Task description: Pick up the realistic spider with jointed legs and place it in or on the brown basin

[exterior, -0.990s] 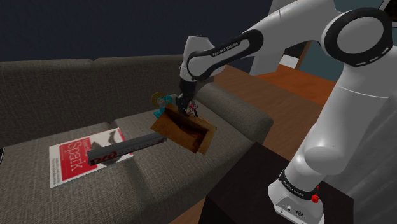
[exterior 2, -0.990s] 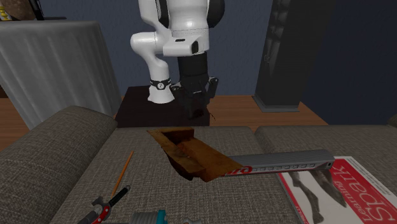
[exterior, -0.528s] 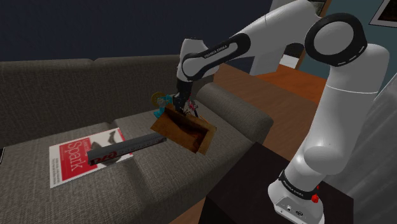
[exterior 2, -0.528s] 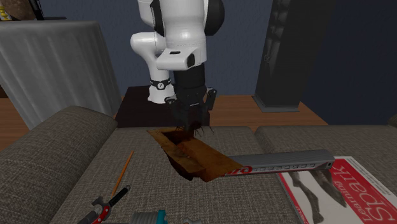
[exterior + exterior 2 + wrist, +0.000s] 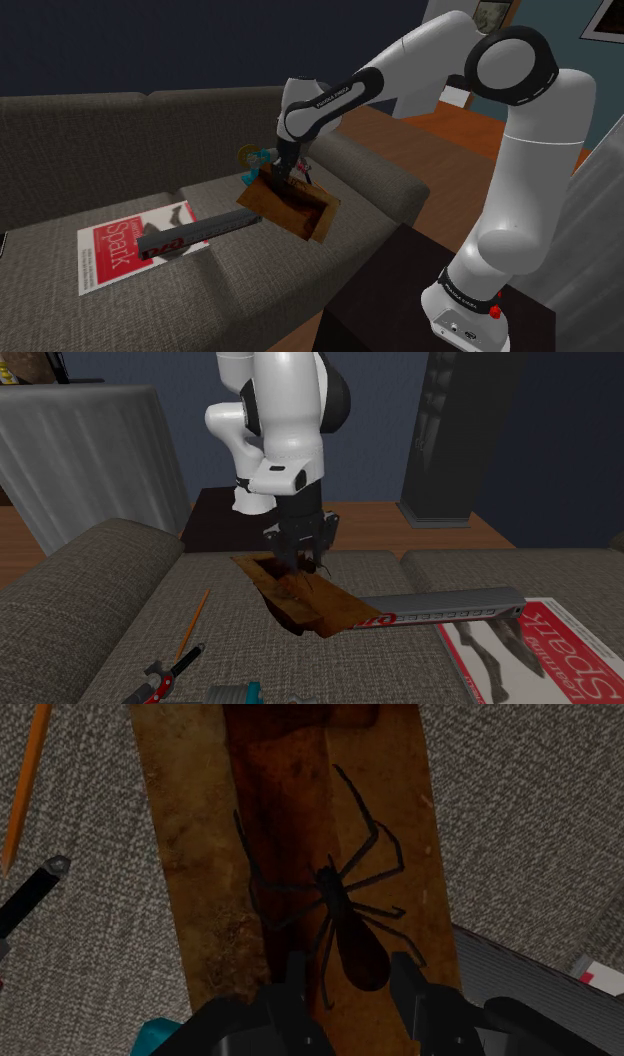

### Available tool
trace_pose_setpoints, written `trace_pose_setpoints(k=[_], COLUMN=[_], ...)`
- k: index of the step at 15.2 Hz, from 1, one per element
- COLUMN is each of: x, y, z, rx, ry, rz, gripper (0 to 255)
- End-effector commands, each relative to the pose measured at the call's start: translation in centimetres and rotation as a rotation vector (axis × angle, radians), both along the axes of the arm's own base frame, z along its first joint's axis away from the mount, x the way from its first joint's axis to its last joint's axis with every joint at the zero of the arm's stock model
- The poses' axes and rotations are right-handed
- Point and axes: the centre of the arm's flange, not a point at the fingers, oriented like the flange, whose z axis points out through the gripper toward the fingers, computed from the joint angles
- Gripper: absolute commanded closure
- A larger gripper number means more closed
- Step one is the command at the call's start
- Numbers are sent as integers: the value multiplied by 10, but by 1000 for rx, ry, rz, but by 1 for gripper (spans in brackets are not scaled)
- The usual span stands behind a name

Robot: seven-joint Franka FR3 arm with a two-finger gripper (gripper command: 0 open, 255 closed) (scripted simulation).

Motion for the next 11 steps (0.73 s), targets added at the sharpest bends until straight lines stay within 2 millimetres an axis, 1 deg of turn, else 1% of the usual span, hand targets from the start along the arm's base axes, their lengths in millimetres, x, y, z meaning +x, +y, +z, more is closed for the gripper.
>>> trace_pose_setpoints(k=[1,2,9,10,11], x=[0,0,0,0,0], y=[0,0,0,0,0], z=[-11,-16,-16,-16,-16], rx=[0,0,0,0,0], ry=[0,0,0,0,0], rz=[0,0,0,0,0], gripper=[255,255,255,0,0])
